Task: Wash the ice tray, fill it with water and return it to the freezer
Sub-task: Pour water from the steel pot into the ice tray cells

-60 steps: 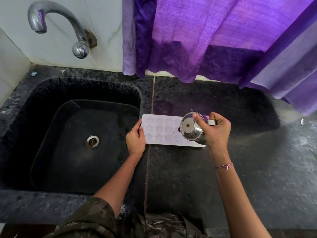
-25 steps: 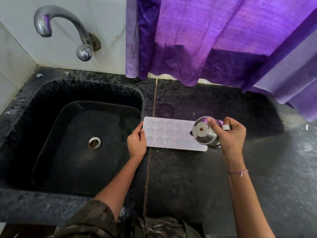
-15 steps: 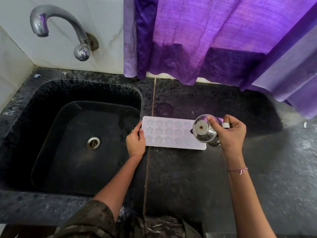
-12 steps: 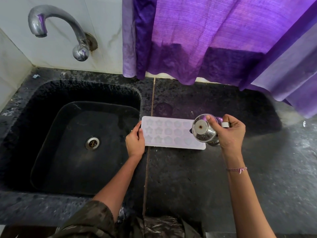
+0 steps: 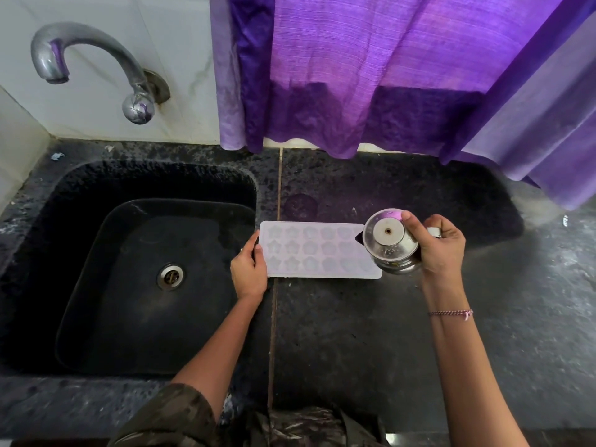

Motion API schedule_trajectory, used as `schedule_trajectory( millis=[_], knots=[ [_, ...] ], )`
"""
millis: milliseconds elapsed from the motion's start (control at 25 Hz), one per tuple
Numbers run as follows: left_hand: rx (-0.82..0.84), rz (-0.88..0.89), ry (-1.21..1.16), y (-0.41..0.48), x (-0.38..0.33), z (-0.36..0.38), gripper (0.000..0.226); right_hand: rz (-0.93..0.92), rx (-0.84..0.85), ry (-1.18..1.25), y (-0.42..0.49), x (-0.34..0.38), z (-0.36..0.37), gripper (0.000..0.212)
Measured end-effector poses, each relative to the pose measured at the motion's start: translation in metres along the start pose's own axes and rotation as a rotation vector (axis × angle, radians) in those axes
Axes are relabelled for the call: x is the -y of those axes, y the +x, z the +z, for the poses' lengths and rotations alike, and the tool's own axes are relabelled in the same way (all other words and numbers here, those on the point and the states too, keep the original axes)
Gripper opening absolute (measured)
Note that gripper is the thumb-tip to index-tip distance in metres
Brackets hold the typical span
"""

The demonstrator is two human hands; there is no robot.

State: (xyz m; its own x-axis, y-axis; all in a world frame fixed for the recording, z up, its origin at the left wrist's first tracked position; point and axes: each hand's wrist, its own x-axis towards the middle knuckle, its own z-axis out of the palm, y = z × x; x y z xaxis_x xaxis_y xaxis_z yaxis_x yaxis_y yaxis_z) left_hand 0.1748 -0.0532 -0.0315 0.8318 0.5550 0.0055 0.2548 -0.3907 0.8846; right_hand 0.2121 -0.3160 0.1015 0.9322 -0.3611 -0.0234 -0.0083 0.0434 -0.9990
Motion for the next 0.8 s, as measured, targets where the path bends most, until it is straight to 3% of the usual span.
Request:
schedule_trajectory(
  millis=[800],
  knots=[
    [-0.042, -0.023, 0.083, -0.001, 0.0, 0.002, 0.036, -0.141, 0.216, -0.281, 0.015, 0.009, -0.014, 0.059]
  ],
)
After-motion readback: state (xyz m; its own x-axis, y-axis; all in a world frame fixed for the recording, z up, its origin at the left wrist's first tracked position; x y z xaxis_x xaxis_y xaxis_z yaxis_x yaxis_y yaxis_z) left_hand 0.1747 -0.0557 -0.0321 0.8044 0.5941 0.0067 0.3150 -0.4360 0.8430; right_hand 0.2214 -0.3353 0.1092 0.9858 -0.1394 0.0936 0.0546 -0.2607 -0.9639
